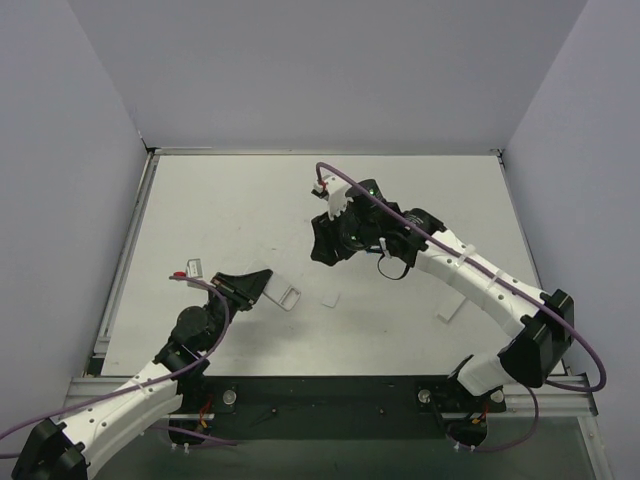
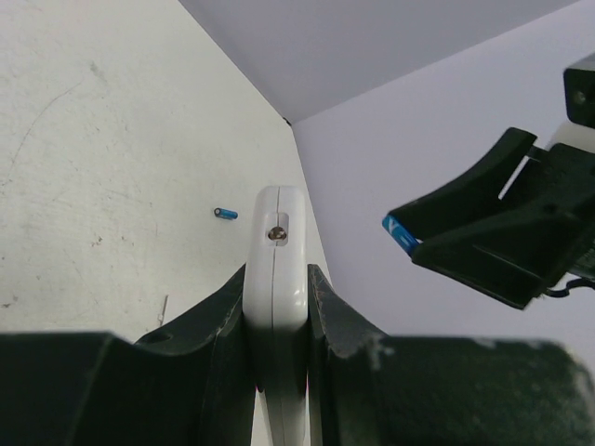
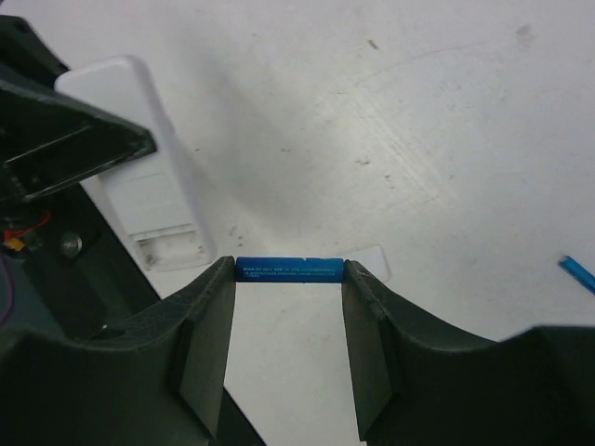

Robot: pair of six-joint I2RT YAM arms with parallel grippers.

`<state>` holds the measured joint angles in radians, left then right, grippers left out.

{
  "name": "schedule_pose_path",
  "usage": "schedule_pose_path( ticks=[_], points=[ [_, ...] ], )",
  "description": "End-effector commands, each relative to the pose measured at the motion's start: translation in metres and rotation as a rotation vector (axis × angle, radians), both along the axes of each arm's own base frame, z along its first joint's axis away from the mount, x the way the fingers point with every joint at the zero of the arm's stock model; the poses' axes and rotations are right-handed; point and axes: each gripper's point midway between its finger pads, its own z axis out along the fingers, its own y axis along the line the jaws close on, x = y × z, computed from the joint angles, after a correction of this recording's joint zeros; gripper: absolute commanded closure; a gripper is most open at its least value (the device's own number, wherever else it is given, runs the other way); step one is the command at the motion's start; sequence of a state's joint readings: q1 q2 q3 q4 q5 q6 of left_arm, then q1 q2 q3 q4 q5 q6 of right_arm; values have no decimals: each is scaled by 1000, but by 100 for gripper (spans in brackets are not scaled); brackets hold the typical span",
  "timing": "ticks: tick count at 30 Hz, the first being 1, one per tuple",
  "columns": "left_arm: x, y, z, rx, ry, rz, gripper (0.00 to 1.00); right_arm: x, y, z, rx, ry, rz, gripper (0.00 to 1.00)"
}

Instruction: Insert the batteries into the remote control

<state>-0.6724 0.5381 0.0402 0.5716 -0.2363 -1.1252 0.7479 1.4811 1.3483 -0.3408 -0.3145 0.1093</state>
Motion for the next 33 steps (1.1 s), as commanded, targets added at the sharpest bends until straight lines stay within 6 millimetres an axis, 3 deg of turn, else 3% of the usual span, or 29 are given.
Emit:
schedule_pose_path(
  ticks=[1, 7, 10, 24, 33],
  points=[
    [3, 9, -11, -28, 53, 49, 100, -50, 19, 1, 71, 124, 125, 85],
    [6, 12, -22, -37, 110, 77, 100, -92, 44, -1, 105, 227, 253, 85],
    [7, 12, -24, -46, 129, 78, 100, -98, 50, -10, 87, 254, 268, 84],
    [8, 10, -29, -122, 199, 84, 100, -104, 68, -54, -22, 308, 282, 81],
    [7, 10, -22, -131, 178, 78, 100, -103, 75, -65, -53, 311, 270, 77]
  ],
)
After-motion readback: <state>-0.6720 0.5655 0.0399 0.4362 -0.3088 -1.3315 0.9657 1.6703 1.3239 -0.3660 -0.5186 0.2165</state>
